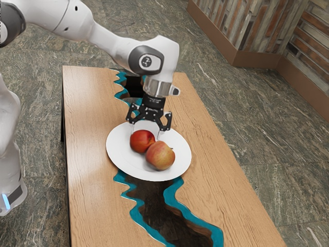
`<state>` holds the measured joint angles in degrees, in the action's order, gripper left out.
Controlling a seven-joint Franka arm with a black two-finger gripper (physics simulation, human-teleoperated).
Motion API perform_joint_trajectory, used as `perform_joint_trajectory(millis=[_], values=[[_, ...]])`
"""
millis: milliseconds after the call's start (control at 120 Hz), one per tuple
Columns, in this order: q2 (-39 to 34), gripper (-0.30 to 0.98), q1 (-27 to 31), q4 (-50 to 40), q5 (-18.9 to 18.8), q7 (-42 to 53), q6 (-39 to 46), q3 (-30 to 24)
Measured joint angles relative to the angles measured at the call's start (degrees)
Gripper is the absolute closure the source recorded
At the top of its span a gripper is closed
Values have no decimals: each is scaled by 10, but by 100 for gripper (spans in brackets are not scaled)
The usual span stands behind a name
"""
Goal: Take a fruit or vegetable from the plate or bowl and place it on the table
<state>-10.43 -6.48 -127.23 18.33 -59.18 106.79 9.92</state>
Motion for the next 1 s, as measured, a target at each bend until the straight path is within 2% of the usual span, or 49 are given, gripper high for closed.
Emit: perform_joint_trajectory(millis=[550, 583, 658, 750, 850, 1000], values=[[50, 0, -11, 3, 29, 16, 39, -3], [51, 3, -12, 3, 30, 16, 40, -3], [49, 17, -14, 10, 28, 17, 42, -4], [45, 23, -17, 15, 26, 16, 43, -4], [31, 14, -21, 29, 19, 15, 44, -5], [23, 14, -36, 89, -8, 10, 44, -29]])
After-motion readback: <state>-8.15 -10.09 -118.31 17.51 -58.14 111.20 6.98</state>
